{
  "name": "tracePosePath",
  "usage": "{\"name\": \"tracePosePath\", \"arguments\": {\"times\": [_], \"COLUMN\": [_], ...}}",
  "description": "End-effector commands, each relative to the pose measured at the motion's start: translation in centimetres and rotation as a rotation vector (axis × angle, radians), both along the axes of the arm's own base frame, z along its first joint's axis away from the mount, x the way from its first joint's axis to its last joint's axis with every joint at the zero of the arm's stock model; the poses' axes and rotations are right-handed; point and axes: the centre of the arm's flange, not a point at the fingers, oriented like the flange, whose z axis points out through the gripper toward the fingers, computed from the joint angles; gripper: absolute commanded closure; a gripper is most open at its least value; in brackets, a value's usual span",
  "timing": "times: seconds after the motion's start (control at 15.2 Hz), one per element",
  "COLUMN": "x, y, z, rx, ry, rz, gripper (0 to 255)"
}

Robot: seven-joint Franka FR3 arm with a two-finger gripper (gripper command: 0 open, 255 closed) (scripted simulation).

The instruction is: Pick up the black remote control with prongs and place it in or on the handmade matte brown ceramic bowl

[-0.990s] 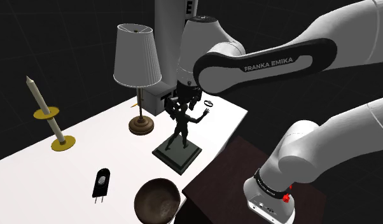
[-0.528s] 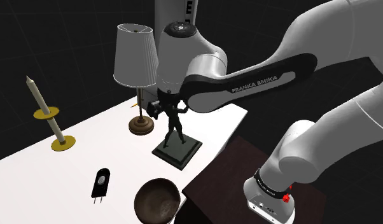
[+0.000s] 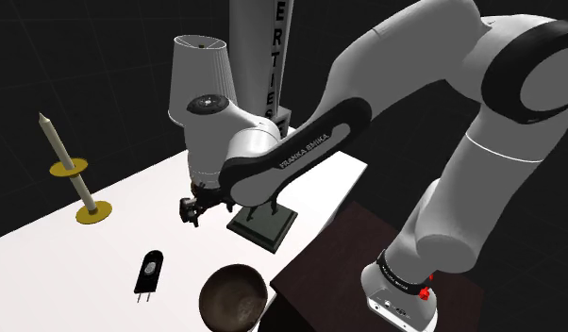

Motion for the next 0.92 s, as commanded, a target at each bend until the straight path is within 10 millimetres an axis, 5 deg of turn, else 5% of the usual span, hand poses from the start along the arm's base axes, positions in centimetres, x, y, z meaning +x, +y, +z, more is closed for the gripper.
{"name": "tracePosePath", "arguments": {"times": [0.0, 0.86], "x": [0.8, 6.0], "y": [2.0, 14.5], "z": [-1.5, -11.9], "rx": [0.005, 0.026], "ry": [0.005, 0.03], "rz": [-0.019, -0.114], "gripper": [0, 0]}}
